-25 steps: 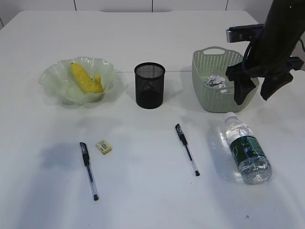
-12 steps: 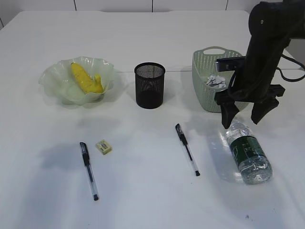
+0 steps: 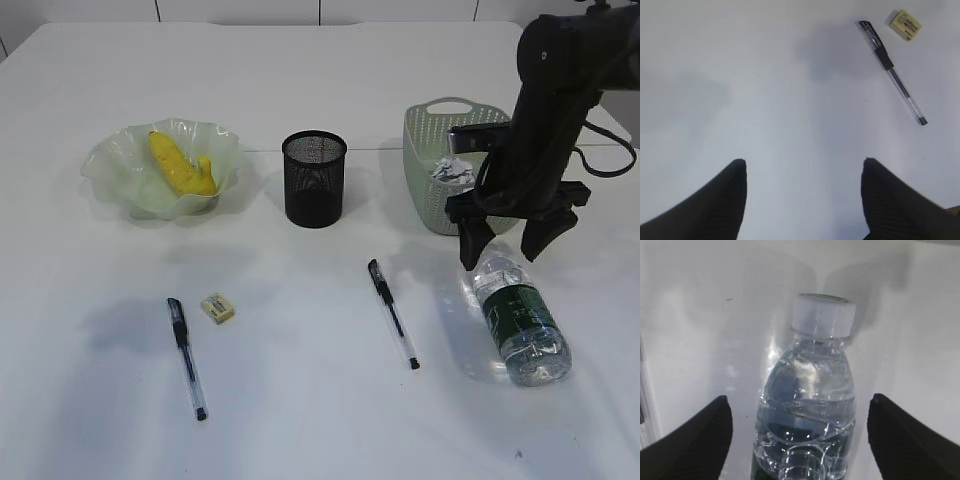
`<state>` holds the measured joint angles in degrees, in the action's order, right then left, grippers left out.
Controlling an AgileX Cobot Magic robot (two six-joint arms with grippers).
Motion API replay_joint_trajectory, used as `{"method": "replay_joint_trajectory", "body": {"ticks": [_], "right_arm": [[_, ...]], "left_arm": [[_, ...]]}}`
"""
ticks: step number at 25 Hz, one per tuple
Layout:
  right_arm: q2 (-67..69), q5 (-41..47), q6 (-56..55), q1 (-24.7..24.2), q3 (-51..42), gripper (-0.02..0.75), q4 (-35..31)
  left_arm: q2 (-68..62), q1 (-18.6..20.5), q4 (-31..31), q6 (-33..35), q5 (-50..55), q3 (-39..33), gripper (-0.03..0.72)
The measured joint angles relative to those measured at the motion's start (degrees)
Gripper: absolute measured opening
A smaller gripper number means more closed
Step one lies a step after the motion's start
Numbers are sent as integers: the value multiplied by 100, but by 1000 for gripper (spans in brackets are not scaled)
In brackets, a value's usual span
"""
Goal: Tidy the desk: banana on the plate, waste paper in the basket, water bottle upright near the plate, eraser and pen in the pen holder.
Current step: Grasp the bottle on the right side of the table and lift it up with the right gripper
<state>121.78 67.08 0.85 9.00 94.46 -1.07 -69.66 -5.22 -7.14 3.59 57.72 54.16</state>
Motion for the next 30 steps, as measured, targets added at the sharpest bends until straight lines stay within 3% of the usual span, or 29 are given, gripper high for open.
{"method": "replay_joint_trajectory", "body": {"ticks": [22, 30], "right_arm": [[328, -186, -85, 0, -91, 627, 37], [336, -195, -138, 0, -91, 545, 59]], "left_arm": [[0, 0, 32, 0, 0, 0, 506], [0, 0, 32, 0, 0, 0, 492]]}}
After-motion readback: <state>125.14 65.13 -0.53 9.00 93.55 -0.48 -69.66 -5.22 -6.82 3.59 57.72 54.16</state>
